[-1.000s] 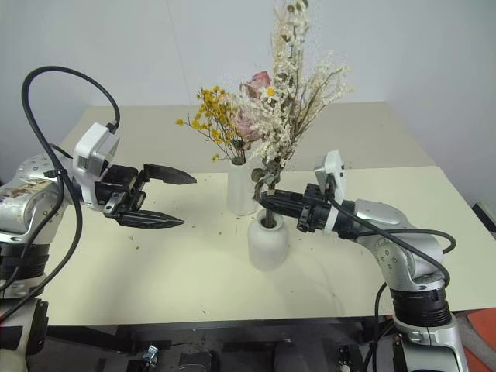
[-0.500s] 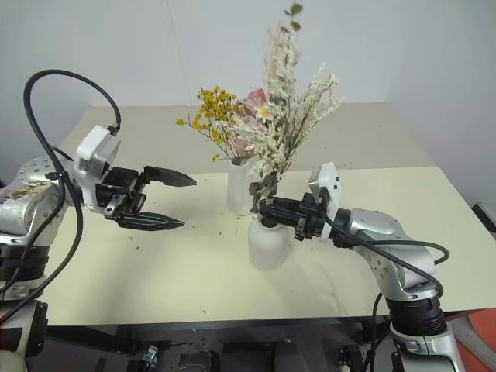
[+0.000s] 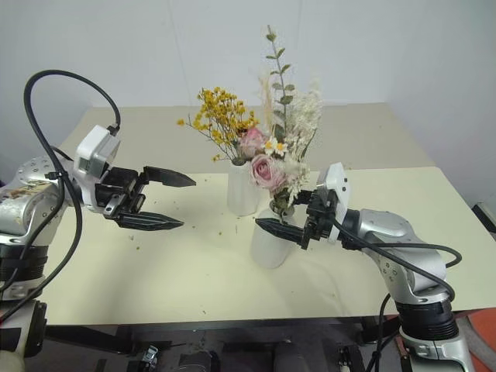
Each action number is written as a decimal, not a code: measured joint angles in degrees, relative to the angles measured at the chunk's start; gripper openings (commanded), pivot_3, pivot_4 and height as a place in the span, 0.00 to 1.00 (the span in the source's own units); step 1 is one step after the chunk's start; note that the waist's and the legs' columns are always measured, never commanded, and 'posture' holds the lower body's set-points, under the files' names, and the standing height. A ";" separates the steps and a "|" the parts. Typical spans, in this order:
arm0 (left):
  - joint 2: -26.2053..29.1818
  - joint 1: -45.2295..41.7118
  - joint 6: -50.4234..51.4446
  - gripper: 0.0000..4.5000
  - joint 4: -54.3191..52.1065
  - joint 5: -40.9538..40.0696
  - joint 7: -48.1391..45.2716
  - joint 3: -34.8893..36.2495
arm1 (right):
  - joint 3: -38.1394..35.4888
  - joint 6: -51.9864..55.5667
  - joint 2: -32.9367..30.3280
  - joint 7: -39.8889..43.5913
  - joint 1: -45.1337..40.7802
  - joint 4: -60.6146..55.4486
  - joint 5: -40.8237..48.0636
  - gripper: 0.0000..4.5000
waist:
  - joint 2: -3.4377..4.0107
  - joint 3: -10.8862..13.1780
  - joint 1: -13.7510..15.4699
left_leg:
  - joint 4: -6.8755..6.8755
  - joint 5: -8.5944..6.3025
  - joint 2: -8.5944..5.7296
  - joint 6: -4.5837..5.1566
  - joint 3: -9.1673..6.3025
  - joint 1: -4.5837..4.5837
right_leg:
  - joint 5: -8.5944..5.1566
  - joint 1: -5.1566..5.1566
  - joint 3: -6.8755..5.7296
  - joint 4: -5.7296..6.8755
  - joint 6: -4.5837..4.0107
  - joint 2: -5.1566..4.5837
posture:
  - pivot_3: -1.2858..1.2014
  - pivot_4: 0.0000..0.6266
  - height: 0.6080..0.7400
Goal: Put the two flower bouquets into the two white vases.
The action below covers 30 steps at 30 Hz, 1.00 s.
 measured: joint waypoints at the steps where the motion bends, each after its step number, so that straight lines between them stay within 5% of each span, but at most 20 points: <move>1: -0.04 0.00 0.00 1.00 0.00 0.00 0.04 -0.01 | 0.00 0.00 0.00 -0.04 0.20 -0.24 0.15 0.99 | 0.00 0.00 0.01 | 0.00 0.00 0.00 0.00 0.00 0.00 | 0.00 0.00 0.00 0.00 0.00 0.00 | 0.52 0.24 1.00; 17: -1.29 -0.51 -0.27 1.00 0.74 0.20 0.15 -0.94 | -0.53 0.00 -1.62 -0.05 0.35 -1.57 0.64 0.99 | 0.00 0.00 0.06 | 0.00 0.00 0.00 0.00 0.00 0.00 | 0.00 0.00 0.00 -0.01 0.00 0.00 | 0.52 0.24 1.00; 30: 0.29 2.99 -0.08 1.00 0.34 -0.02 2.87 1.37 | -12.42 -0.02 -14.16 7.40 5.90 1.54 0.83 0.99 | -0.01 0.00 0.18 | 0.00 0.00 0.00 0.00 0.00 0.00 | -0.01 0.03 0.00 -0.03 0.01 -0.02 | 0.52 0.24 1.00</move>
